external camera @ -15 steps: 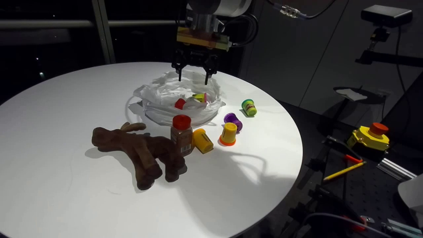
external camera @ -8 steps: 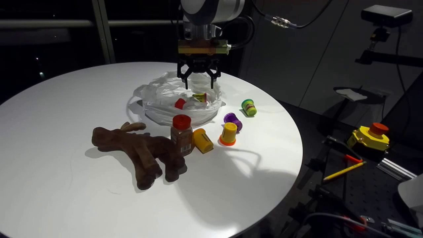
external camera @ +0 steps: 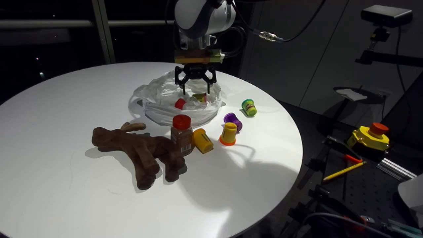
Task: Remove all the objects from the plastic and put them on the table.
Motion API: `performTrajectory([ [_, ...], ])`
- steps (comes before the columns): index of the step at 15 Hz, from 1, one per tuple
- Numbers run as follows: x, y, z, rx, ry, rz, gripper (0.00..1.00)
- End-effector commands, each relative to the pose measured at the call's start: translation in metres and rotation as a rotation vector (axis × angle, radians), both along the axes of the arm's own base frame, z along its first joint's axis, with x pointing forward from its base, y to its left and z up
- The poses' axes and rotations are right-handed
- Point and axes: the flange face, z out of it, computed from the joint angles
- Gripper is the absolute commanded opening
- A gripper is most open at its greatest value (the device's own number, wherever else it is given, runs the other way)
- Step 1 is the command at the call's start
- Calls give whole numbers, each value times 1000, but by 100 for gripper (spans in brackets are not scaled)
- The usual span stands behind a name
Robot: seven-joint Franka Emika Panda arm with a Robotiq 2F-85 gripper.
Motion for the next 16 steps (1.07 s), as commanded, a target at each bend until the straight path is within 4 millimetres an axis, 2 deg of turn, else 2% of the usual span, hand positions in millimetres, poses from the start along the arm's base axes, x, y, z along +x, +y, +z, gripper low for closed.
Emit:
performTrajectory([
  [1,14,-4,-6,-50,-5,-3,100],
  [4,15,-9,-13,-59,6,-2,100],
  [5,15,-10,-16,-55,12,-3,75],
  [6,15,-11,-17,-54,14,-3,74],
  [7,14,-12,-17,-53,12,-5,68],
  [8,13,-13,-16,-51,14,-6,56],
  [11,11,-16,-8,-48,-2,-7,32],
  [14,11,-21,1,-35,-15,-20,32],
  [16,11,-25,16,-24,-30,-31,32],
])
